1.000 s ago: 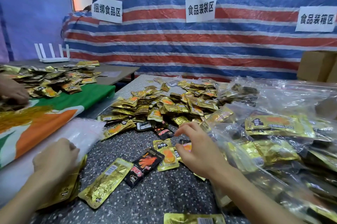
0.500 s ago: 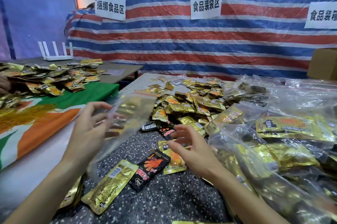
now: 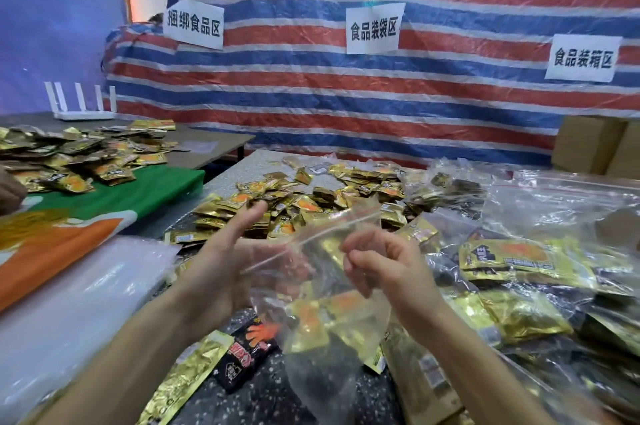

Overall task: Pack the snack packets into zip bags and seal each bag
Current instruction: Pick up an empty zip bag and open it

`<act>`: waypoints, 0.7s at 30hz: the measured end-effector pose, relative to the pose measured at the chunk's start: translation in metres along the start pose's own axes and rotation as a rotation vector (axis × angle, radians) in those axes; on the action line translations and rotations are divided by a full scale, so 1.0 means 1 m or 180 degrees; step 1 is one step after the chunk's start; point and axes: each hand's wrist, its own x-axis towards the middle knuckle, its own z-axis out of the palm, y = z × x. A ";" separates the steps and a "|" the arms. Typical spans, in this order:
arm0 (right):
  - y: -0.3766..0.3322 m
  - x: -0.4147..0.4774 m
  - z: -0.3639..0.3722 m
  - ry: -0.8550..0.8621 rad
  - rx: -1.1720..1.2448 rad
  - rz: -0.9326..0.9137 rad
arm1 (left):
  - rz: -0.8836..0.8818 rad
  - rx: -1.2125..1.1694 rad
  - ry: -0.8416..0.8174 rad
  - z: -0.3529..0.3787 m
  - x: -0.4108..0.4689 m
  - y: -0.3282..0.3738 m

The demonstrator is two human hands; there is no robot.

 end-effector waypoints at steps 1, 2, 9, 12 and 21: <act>0.002 0.000 0.000 -0.0041 -0.0032 0.0006 | 0.0003 0.0235 -0.0021 0.004 0.003 0.004; 0.003 -0.001 0.001 -0.0110 -0.0029 0.0032 | -0.0019 0.0431 -0.0047 0.007 0.006 0.007; 0.011 -0.017 -0.002 0.0854 -0.1329 0.0213 | -0.0110 0.0922 0.0211 0.012 0.008 -0.005; 0.010 -0.039 0.012 0.1717 -0.2010 -0.0700 | 0.0246 0.0893 0.0789 0.025 -0.001 -0.019; -0.005 -0.054 0.030 0.0594 -0.0880 0.0695 | -0.0053 0.0627 0.0103 0.045 -0.023 -0.020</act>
